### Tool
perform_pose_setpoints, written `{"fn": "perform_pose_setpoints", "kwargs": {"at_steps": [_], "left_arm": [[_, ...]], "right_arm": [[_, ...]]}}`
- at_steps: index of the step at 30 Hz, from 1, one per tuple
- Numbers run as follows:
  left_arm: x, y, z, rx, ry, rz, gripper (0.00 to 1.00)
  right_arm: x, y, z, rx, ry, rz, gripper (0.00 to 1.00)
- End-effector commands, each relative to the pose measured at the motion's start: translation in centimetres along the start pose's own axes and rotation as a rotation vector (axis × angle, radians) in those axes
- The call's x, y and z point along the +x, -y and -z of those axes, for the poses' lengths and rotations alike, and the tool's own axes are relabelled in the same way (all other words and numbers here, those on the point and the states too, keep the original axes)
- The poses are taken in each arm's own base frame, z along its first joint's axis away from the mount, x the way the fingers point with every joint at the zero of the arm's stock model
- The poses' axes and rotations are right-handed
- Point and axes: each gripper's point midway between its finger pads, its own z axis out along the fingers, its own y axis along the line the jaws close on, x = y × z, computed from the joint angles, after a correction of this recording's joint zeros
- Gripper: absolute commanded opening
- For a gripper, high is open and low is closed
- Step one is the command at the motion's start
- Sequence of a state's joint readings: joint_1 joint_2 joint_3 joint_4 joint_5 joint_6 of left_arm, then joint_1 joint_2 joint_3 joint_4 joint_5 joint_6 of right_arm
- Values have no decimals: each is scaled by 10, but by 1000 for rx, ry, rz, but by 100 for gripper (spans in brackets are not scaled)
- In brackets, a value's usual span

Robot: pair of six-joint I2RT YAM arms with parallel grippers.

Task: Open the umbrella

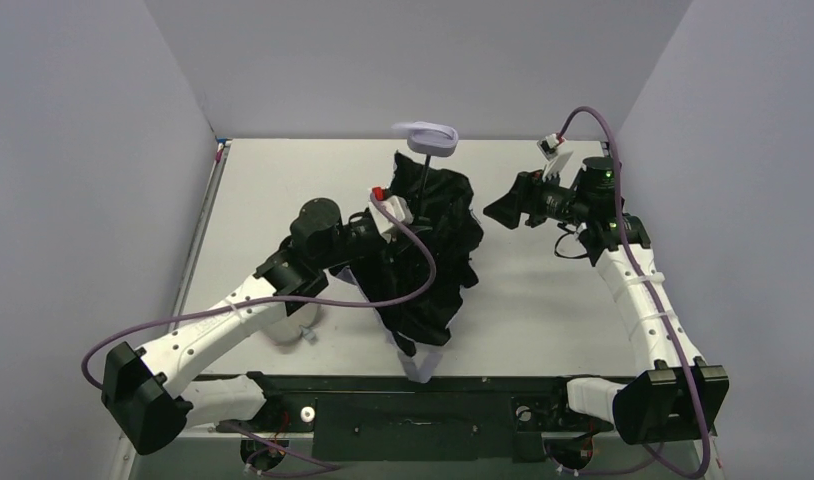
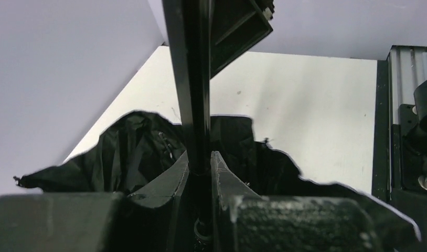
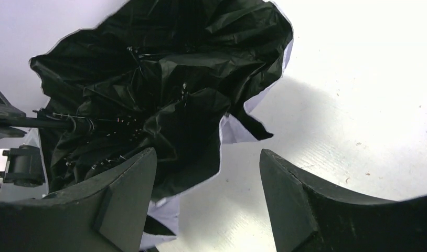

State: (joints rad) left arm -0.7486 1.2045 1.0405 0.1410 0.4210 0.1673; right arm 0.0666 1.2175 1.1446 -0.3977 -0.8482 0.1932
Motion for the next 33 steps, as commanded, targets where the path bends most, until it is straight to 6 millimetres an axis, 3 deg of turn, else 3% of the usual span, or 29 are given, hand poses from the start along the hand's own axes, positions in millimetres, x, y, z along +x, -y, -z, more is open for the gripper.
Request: {"fn": "perform_pose_setpoints", "kwargs": {"at_steps": [1,7,13,18,25,30,33], "left_arm": [[-20,-25,8,-145,126,-88,0],[-6,-15,9,-108,166,43,0],[-1,-24,3,-124,191,121,0],[-9,-33,-5,-126,228,147,0],[-13,-45,-23,-132,250,137,0],[-21,-63,-40,-139,262,141,0],[-11,-77,-53,-132,228,184,0]], "right_arm": [[-15,-10,10,-4,38,75,67],[-17,-26,12,-35,43,123,67],[-11,-50,7,-78,31,203,67],[-1,-61,2,-103,4,282,64],[32,-73,-31,-189,-75,290,54],[66,-53,-61,-235,-178,278,50],[93,-40,-74,-283,-291,303,42]]}}
